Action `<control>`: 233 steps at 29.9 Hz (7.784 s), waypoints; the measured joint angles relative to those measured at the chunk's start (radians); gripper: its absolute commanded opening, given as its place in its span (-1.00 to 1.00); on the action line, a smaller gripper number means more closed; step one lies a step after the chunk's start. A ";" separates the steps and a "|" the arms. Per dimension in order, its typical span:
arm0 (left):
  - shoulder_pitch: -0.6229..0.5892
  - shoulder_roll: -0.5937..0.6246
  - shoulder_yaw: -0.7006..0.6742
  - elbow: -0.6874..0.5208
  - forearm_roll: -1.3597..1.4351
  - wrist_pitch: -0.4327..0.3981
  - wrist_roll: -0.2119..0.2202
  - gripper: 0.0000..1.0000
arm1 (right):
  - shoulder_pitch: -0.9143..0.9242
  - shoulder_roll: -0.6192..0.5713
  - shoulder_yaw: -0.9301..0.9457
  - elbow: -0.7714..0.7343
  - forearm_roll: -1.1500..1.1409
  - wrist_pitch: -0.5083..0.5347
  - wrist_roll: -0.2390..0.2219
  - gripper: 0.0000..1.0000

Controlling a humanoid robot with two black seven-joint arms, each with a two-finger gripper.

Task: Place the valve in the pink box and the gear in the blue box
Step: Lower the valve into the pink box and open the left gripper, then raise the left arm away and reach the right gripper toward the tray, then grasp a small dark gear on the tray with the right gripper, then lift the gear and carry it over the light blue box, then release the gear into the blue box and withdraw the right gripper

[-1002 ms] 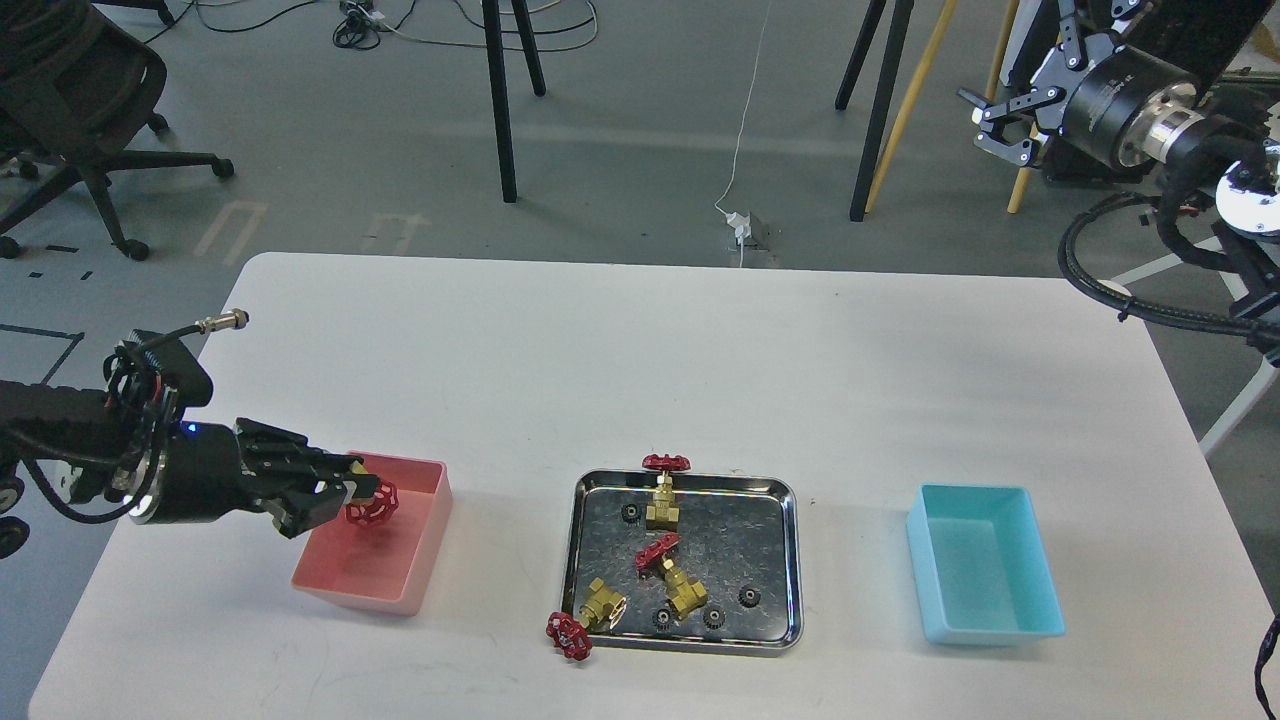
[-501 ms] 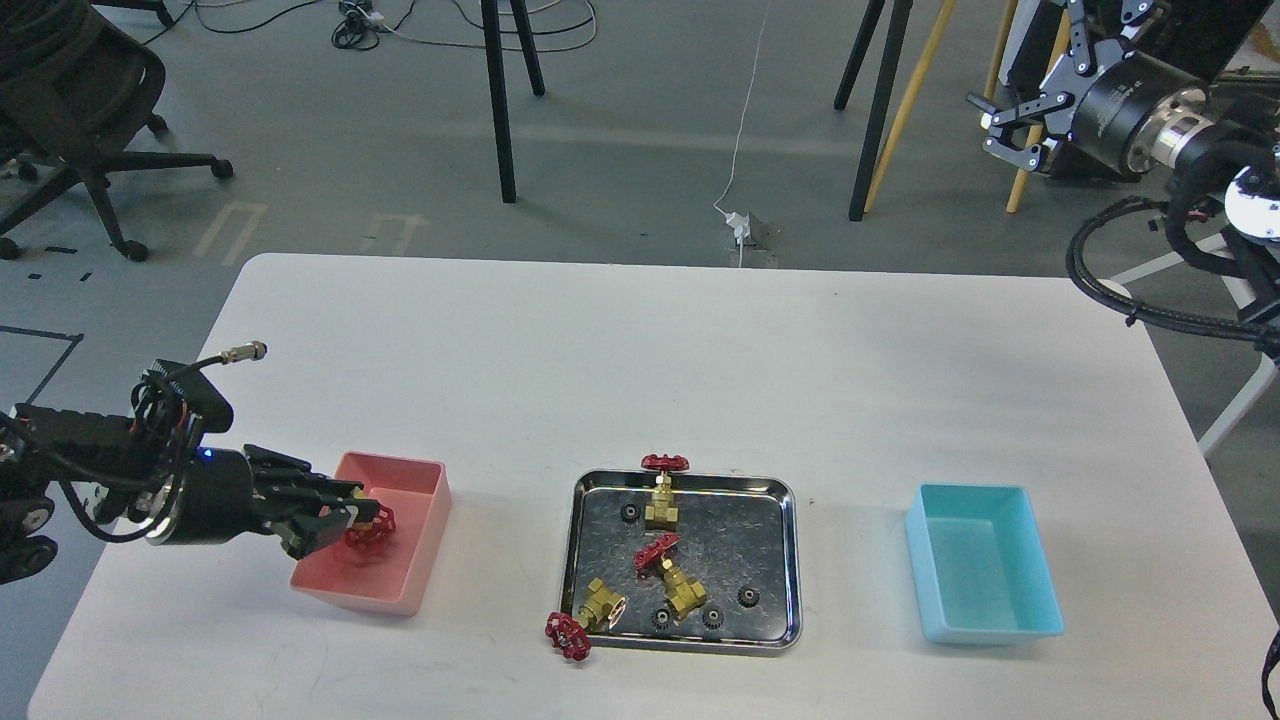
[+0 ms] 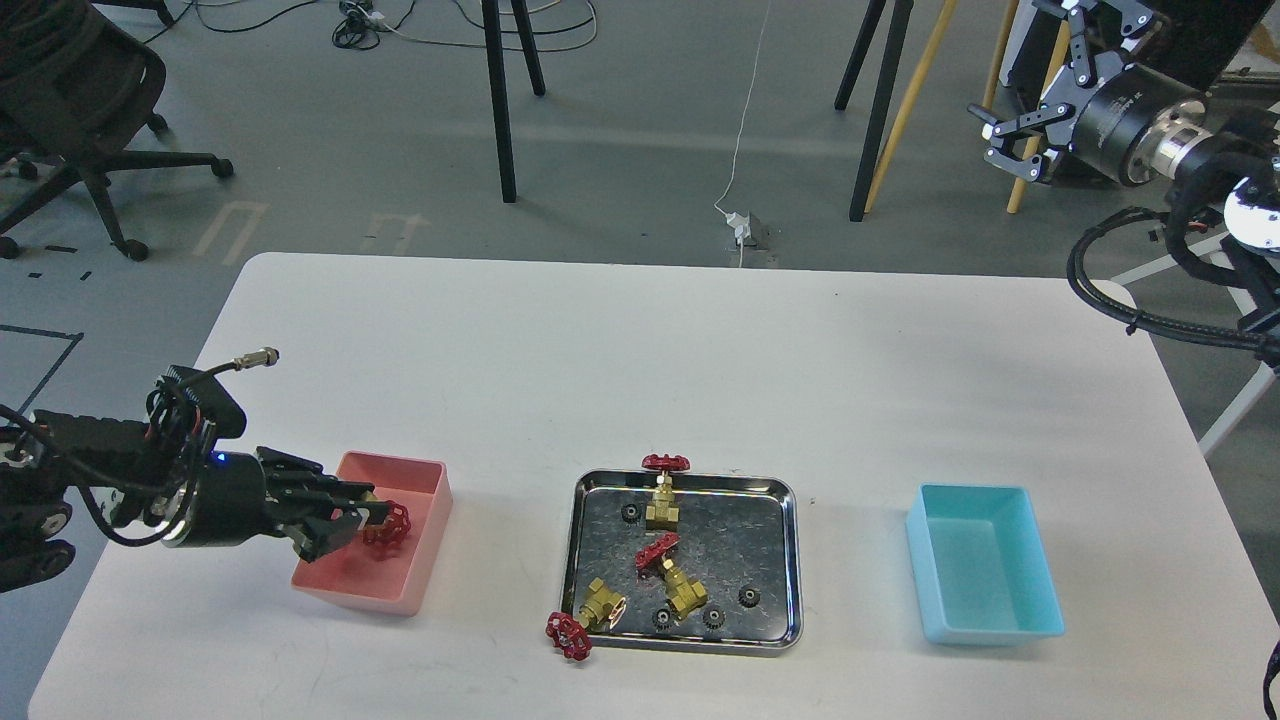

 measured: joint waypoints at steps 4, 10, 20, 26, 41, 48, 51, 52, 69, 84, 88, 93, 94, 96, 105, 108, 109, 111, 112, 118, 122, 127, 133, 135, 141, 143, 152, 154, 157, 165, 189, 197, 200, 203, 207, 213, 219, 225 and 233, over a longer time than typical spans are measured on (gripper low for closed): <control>0.000 0.000 0.000 -0.004 0.001 -0.001 0.000 -0.10 | -0.004 0.000 0.000 0.000 0.000 0.000 0.000 0.99; -0.006 0.010 -0.023 -0.015 -0.002 -0.003 0.000 0.13 | -0.005 0.000 -0.002 0.002 -0.001 0.000 0.000 0.99; -0.014 0.122 -0.329 -0.055 -0.117 -0.109 0.000 0.18 | 0.018 -0.002 -0.214 0.224 -0.244 0.000 0.000 0.99; -0.004 0.082 -0.568 -0.085 -0.510 -0.232 0.000 0.20 | 0.043 -0.004 -0.339 0.467 -0.653 0.000 0.000 0.98; 0.053 -0.373 -0.910 0.021 -1.279 -0.410 0.000 0.27 | 0.435 0.062 -1.064 0.887 -0.964 0.000 -0.005 -0.37; 0.092 -0.468 -0.957 0.026 -1.279 -0.380 0.000 0.29 | 0.476 0.218 -1.203 0.908 -0.993 0.000 -0.002 -0.37; 0.108 -0.496 -0.957 0.026 -1.278 -0.353 0.000 0.29 | 0.473 0.284 -1.250 0.907 -0.995 0.000 -0.002 -0.37; 0.111 -0.501 -0.957 0.026 -1.277 -0.349 0.000 0.29 | 0.470 0.306 -1.262 0.906 -0.995 0.000 -0.001 -0.37; 0.142 -0.510 -0.959 0.026 -1.277 -0.344 0.000 0.32 | 0.430 0.392 -1.347 0.864 -0.996 0.000 -0.003 -0.15; 0.152 -0.505 -0.960 0.026 -1.277 -0.346 0.000 0.33 | 0.391 0.452 -1.352 0.821 -0.998 0.000 -0.003 -0.11; 0.153 -0.504 -0.960 0.026 -1.277 -0.347 0.000 0.33 | 0.379 0.452 -1.353 0.807 -1.000 0.000 -0.003 -0.12; 0.153 -0.504 -0.960 0.026 -1.277 -0.348 0.000 0.33 | 0.374 0.452 -1.362 0.802 -1.001 0.000 -0.004 -0.13; 0.153 -0.504 -0.960 0.026 -1.277 -0.348 0.000 0.33 | 0.373 0.452 -1.365 0.800 -1.001 0.000 -0.004 -0.13; 0.154 -0.504 -0.960 0.026 -1.277 -0.348 0.000 0.33 | 0.369 0.452 -1.368 0.795 -1.001 0.000 -0.004 -0.13; 0.160 -0.503 -0.961 0.026 -1.277 -0.348 0.000 0.33 | 0.347 0.454 -1.371 0.768 -1.000 0.000 -0.004 -0.14; 0.161 -0.503 -0.962 0.026 -1.277 -0.348 0.000 0.33 | 0.345 0.454 -1.371 0.767 -1.000 0.000 -0.004 -0.14; 0.161 -0.503 -0.962 0.026 -1.277 -0.348 0.000 0.33 | 0.345 0.454 -1.370 0.767 -1.000 0.000 -0.004 -0.14; 0.162 -0.503 -0.962 0.026 -1.277 -0.349 0.000 0.34 | 0.345 0.454 -1.369 0.767 -1.000 0.000 -0.004 -0.13; 0.162 -0.503 -0.961 0.026 -1.277 -0.349 0.000 0.34 | 0.345 0.454 -1.368 0.768 -1.000 0.000 -0.004 -0.14; 0.168 -0.505 -0.961 0.026 -1.277 -0.350 0.000 0.34 | 0.346 0.458 -1.365 0.769 -0.999 0.000 -0.003 -0.14; 0.170 -0.505 -0.961 0.026 -1.277 -0.351 0.000 0.34 | 0.346 0.458 -1.365 0.769 -0.999 0.000 -0.003 -0.14; 0.174 -0.504 -0.962 0.026 -1.277 -0.352 0.000 0.34 | 0.341 0.459 -1.365 0.768 -1.000 0.000 -0.003 -0.14; 0.182 -0.503 -0.969 0.026 -1.277 -0.353 0.000 0.34 | 0.336 0.459 -1.365 0.766 -1.000 0.000 -0.003 -0.14; 0.182 -0.503 -0.969 0.026 -1.277 -0.353 0.000 0.34 | 0.335 0.459 -1.366 0.764 -1.000 0.000 -0.003 -0.14; 0.184 -0.504 -0.970 0.026 -1.277 -0.353 0.000 0.34 | 0.324 0.459 -1.368 0.748 -1.000 0.000 -0.003 -0.21; 0.188 -0.505 -0.970 0.026 -1.277 -0.353 0.000 0.34 | 0.321 0.459 -1.368 0.746 -1.000 0.000 -0.003 -0.25; 0.194 -0.505 -0.970 0.026 -1.277 -0.354 0.000 0.34 | 0.322 0.459 -1.366 0.747 -0.999 0.000 -0.003 -0.78; 0.195 -0.505 -0.973 0.026 -1.277 -0.354 0.000 0.35 | 0.328 0.459 -1.364 0.748 -0.999 0.000 -0.003 -0.87; 0.196 -0.505 -0.974 0.026 -1.277 -0.354 0.000 0.35 | 0.334 0.459 -1.361 0.750 -0.997 0.000 -0.003 -0.91; 0.196 -0.503 -0.975 0.023 -1.277 -0.355 0.000 0.35 | 0.444 0.412 -1.304 0.781 -0.986 0.000 -0.003 -0.98; 0.218 -0.527 -0.971 -0.006 -1.280 -0.350 0.000 0.35 | 0.409 -0.387 -1.326 1.085 -1.128 0.000 -0.024 -0.26; 0.233 -0.521 -0.972 -0.006 -1.279 -0.349 0.000 0.36 | 0.376 -0.377 -1.281 1.083 -1.114 0.000 -0.016 0.39; 0.234 -0.512 -0.968 -0.006 -1.278 -0.350 0.000 0.36 | 0.351 -0.379 -1.231 1.080 -1.111 0.000 -0.015 0.54; 0.236 -0.484 -0.964 -0.005 -1.278 -0.355 0.000 0.36 | 0.343 -0.402 -1.141 1.060 -1.101 0.000 -0.014 0.60; 0.236 -0.434 -0.958 0.006 -1.277 -0.357 0.000 0.37 | 0.329 -0.467 -0.905 0.970 -0.933 0.000 -0.011 0.63; 0.228 -0.404 -0.963 0.127 -1.275 -0.424 0.000 0.38 | 0.296 -0.496 -0.595 0.756 -0.342 0.000 0.035 0.75; 0.207 -0.412 -1.041 0.379 -1.325 -0.549 0.000 0.39 | 0.220 -0.460 -0.488 0.619 0.174 0.000 0.183 0.80; 0.205 -0.481 -1.116 0.546 -1.439 -0.553 0.000 0.43 | 0.069 -0.298 -0.460 0.435 0.444 0.000 0.235 0.92; 0.207 -0.626 -1.120 0.692 -1.454 -0.553 0.000 1.00 | 0.009 -0.104 -0.413 0.254 0.456 0.000 0.225 0.94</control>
